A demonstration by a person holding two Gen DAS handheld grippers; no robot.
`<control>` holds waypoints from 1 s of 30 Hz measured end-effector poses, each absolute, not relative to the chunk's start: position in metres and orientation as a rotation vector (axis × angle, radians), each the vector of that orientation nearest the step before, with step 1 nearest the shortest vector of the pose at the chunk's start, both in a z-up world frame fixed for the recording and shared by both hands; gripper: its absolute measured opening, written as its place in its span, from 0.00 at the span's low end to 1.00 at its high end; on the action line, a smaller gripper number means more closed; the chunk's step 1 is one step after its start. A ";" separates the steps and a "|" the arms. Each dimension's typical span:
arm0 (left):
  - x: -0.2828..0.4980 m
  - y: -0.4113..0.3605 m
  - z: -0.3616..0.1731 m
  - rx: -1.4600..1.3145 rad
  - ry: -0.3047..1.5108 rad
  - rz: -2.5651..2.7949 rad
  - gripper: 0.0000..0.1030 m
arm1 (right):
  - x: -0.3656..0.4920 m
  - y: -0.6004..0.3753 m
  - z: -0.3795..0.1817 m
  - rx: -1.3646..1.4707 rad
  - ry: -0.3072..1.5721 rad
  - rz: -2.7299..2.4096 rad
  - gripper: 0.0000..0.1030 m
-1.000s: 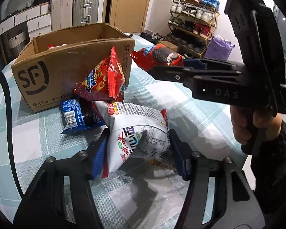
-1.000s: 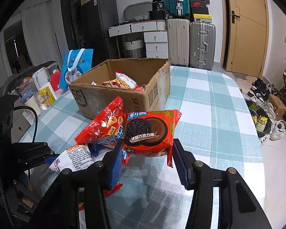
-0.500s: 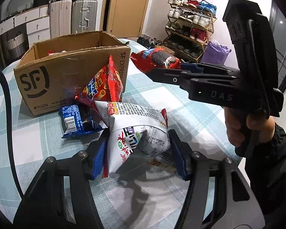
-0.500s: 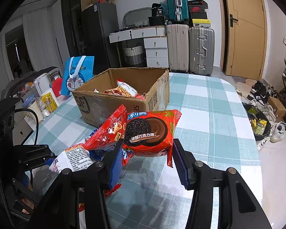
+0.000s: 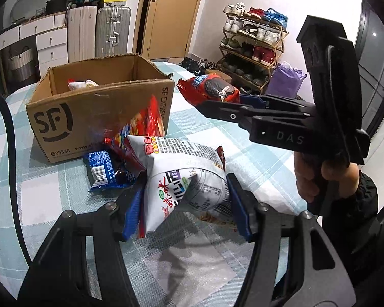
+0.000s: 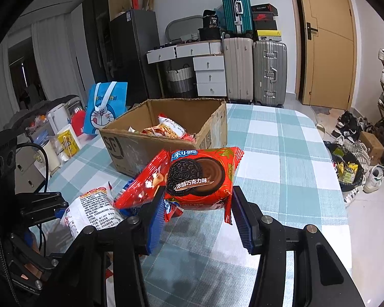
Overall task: Organize snacks
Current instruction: 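Lift both held packets and carry them toward the SF box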
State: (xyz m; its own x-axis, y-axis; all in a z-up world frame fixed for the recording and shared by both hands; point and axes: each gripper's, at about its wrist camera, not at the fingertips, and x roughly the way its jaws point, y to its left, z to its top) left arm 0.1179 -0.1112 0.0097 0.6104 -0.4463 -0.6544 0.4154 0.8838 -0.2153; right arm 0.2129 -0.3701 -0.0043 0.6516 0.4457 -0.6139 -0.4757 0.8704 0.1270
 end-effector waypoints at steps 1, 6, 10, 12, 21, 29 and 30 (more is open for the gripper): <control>0.117 -0.110 0.011 -0.043 0.765 -0.499 0.56 | 0.213 -0.370 -0.004 -0.046 0.683 0.523 0.49; 0.113 -0.102 0.015 -0.044 0.754 -0.498 0.56 | 0.210 -0.370 -0.001 -0.044 0.671 0.525 0.49; 0.109 -0.095 0.021 -0.049 0.740 -0.492 0.56 | 0.209 -0.371 0.001 -0.041 0.664 0.529 0.49; 0.108 -0.092 0.025 -0.053 0.734 -0.489 0.56 | 0.208 -0.372 0.003 -0.034 0.658 0.530 0.49; 0.101 -0.067 0.041 -0.080 0.698 -0.455 0.56 | 0.206 -0.372 0.007 -0.030 0.646 0.527 0.49; 0.097 -0.045 0.054 -0.103 0.677 -0.404 0.56 | 0.205 -0.372 0.010 -0.019 0.635 0.525 0.49; 0.096 -0.042 0.055 -0.107 0.675 -0.400 0.56 | 0.205 -0.372 0.010 -0.018 0.635 0.525 0.49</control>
State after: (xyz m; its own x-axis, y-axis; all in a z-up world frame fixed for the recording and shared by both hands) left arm 0.0963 -0.0416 0.0553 0.7076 -0.3941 -0.5865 0.3255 0.9185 -0.2245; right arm 0.2055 -0.3720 0.0102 0.6797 0.4620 -0.5698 -0.4726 0.8698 0.1415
